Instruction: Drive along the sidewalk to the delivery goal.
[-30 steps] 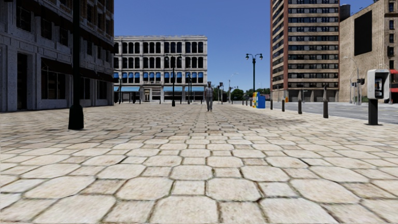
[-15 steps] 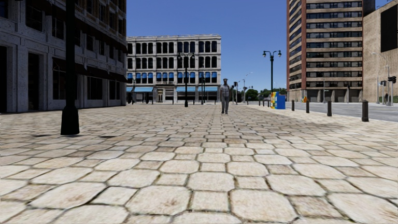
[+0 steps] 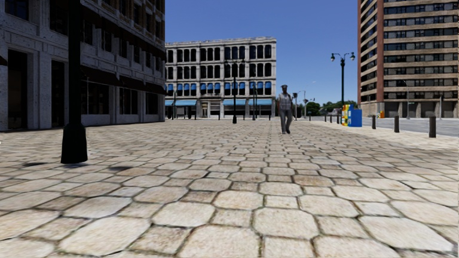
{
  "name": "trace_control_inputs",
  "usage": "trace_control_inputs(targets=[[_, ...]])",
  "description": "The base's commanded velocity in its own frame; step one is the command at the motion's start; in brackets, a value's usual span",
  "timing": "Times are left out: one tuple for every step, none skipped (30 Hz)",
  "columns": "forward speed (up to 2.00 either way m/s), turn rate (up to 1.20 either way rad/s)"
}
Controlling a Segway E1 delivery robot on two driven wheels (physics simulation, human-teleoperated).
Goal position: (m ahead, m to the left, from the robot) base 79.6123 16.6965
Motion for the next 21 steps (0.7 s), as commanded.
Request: trace_control_inputs(targets=[[2.0,0.27],[2.0,0.13],[2.0,0.0],[2.0,0.0],[2.0,0.0],[2.0,0.0],[2.0,0.0],[2.0,0.0],[2.0,0.0],[2.0,0.0],[2.0,0.0],[2.0,0.0],[2.0,0.0],[2.0,0.0],[2.0,0.0],[2.0,0.0],[2.0,0.0],[2.0,0.0],[2.0,0.0],[2.0,0.0],[2.0,0.0]])
